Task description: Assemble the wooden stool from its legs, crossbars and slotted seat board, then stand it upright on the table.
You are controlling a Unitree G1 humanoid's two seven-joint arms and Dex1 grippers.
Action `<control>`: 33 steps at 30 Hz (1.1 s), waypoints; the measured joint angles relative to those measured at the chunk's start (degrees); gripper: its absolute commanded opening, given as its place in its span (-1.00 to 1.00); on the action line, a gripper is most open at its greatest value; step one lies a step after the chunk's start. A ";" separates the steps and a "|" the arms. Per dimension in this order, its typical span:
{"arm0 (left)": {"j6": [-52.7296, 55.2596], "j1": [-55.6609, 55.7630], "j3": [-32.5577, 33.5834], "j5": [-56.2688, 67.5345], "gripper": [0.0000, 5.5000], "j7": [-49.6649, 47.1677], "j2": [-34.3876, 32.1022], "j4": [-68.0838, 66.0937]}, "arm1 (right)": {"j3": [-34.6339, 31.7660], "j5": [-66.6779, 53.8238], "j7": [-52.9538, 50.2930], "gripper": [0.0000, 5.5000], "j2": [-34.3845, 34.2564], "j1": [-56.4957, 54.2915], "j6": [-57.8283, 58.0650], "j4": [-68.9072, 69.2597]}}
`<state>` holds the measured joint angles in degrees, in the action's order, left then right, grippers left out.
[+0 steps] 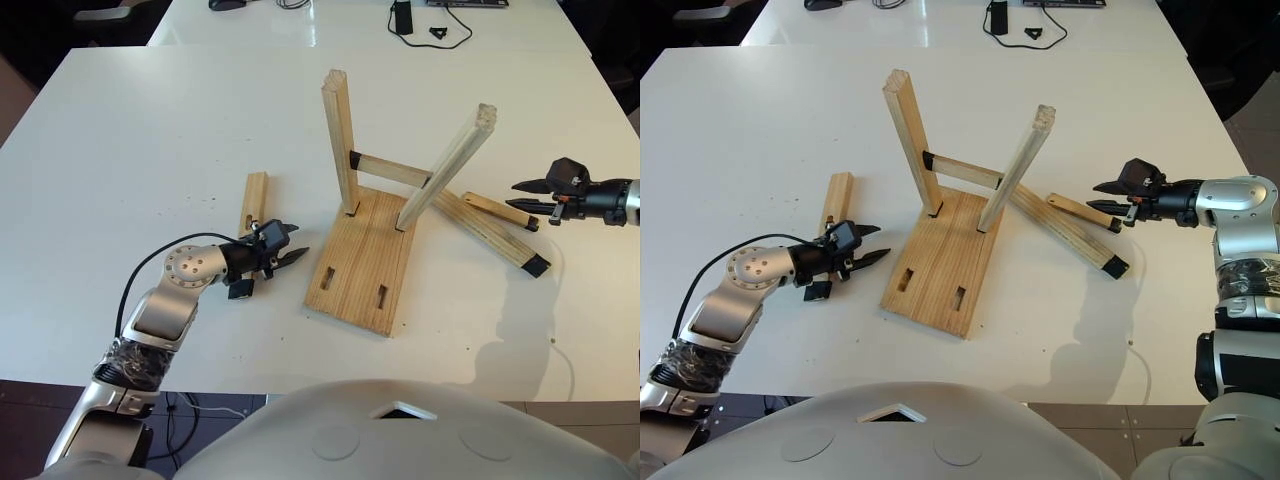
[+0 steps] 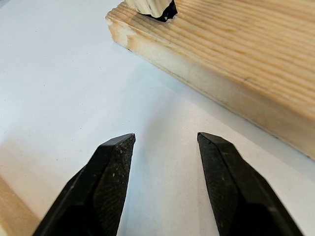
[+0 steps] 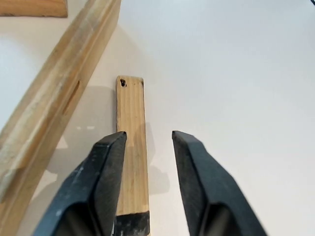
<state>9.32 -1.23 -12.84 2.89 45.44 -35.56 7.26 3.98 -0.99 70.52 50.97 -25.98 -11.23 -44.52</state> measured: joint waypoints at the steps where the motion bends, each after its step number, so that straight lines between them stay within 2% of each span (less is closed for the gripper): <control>1: -0.12 0.02 -0.02 -0.01 -0.14 -0.03 0.05 -0.08 | 0.52 0.59 0.87 -0.30 -0.01 -0.40 -0.29 -1.20; 7: -0.35 0.19 -0.25 -0.04 -0.14 -0.27 0.14 -0.37 | 1.56 2.48 2.87 -0.30 0.09 -1.60 -2.36 -6.77; 18: -0.93 0.47 -0.46 -0.41 -0.14 -0.31 0.16 -0.68 | 3.28 7.54 -1.83 -0.30 -0.30 -5.60 -8.54 -18.17; 22: -0.85 0.59 -0.46 -0.42 -0.14 -0.32 0.16 -0.75 | 3.45 7.86 -2.28 -0.49 -0.36 -6.18 -9.24 -19.87; 27: -0.19 0.81 -0.32 -0.38 -0.14 -0.36 0.22 -0.75 | 3.23 7.63 -1.01 -0.50 -0.32 -6.31 -9.23 -20.89; 33: 3.56 1.70 4.42 3.99 -0.14 -1.33 1.75 0.24 | 1.41 5.59 1.12 -0.50 -0.27 -6.31 -7.32 -21.67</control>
<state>12.88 0.47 -8.43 6.88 44.10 -33.81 7.50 5.39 4.60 71.65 50.69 -32.29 -18.55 -66.19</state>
